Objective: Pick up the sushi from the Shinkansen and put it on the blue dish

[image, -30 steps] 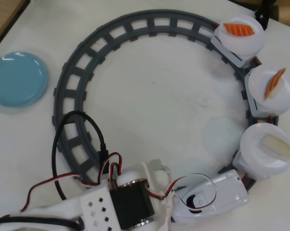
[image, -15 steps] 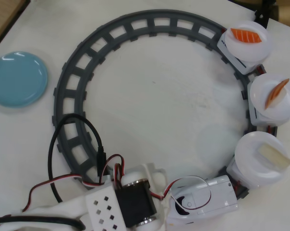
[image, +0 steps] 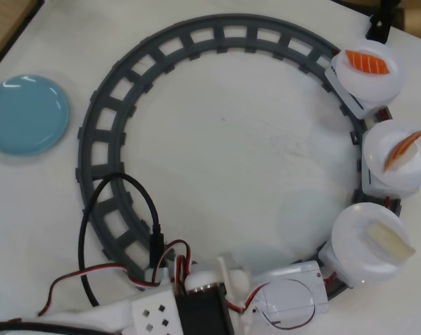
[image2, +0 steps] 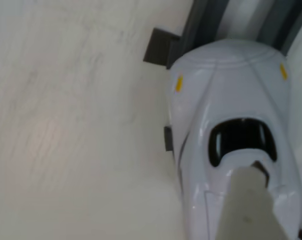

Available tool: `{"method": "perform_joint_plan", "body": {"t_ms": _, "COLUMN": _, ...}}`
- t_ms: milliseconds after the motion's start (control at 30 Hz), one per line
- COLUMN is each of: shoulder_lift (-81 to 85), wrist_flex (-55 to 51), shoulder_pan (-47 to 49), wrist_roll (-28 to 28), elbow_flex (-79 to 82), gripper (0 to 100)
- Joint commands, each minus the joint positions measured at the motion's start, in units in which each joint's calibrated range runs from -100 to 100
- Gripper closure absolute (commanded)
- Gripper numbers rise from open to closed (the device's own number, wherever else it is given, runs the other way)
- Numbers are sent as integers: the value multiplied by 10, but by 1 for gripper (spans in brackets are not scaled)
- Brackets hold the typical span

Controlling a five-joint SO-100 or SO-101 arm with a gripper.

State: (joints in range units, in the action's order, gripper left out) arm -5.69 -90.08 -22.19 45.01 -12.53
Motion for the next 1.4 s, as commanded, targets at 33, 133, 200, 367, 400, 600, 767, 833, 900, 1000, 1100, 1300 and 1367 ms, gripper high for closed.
{"method": "perform_joint_plan", "body": {"t_ms": 33, "shoulder_lift": 4, "wrist_flex": 1, "shoulder_pan": -23, "wrist_roll": -3, "elbow_flex": -7, "gripper": 72}}
{"method": "perform_joint_plan", "body": {"t_ms": 133, "shoulder_lift": 4, "wrist_flex": 2, "shoulder_pan": -29, "wrist_roll": -2, "elbow_flex": -8, "gripper": 72}}
{"method": "perform_joint_plan", "body": {"t_ms": 200, "shoulder_lift": 8, "wrist_flex": 3, "shoulder_pan": -29, "wrist_roll": 0, "elbow_flex": -8, "gripper": 72}}
{"method": "perform_joint_plan", "body": {"t_ms": 367, "shoulder_lift": 5, "wrist_flex": 3, "shoulder_pan": -28, "wrist_roll": 1, "elbow_flex": -37, "gripper": 72}}
{"method": "perform_joint_plan", "body": {"t_ms": 400, "shoulder_lift": 4, "wrist_flex": 3, "shoulder_pan": -29, "wrist_roll": 1, "elbow_flex": -50, "gripper": 72}}
{"method": "perform_joint_plan", "body": {"t_ms": 600, "shoulder_lift": 4, "wrist_flex": 3, "shoulder_pan": -40, "wrist_roll": -1, "elbow_flex": -105, "gripper": 72}}
{"method": "perform_joint_plan", "body": {"t_ms": 767, "shoulder_lift": 3, "wrist_flex": 3, "shoulder_pan": -40, "wrist_roll": -2, "elbow_flex": -115, "gripper": 72}}
{"method": "perform_joint_plan", "body": {"t_ms": 833, "shoulder_lift": 3, "wrist_flex": 3, "shoulder_pan": -40, "wrist_roll": -2, "elbow_flex": -111, "gripper": 72}}
{"method": "perform_joint_plan", "body": {"t_ms": 900, "shoulder_lift": 3, "wrist_flex": 3, "shoulder_pan": -40, "wrist_roll": -2, "elbow_flex": -107, "gripper": 72}}
{"method": "perform_joint_plan", "body": {"t_ms": 1000, "shoulder_lift": 3, "wrist_flex": 3, "shoulder_pan": -40, "wrist_roll": 0, "elbow_flex": -107, "gripper": 72}}
{"method": "perform_joint_plan", "body": {"t_ms": 1100, "shoulder_lift": 3, "wrist_flex": 4, "shoulder_pan": -40, "wrist_roll": 1, "elbow_flex": -113, "gripper": 72}}
{"method": "perform_joint_plan", "body": {"t_ms": 1300, "shoulder_lift": 3, "wrist_flex": 44, "shoulder_pan": -42, "wrist_roll": -4, "elbow_flex": -111, "gripper": 72}}
{"method": "perform_joint_plan", "body": {"t_ms": 1367, "shoulder_lift": 3, "wrist_flex": 59, "shoulder_pan": -40, "wrist_roll": -25, "elbow_flex": -115, "gripper": 72}}
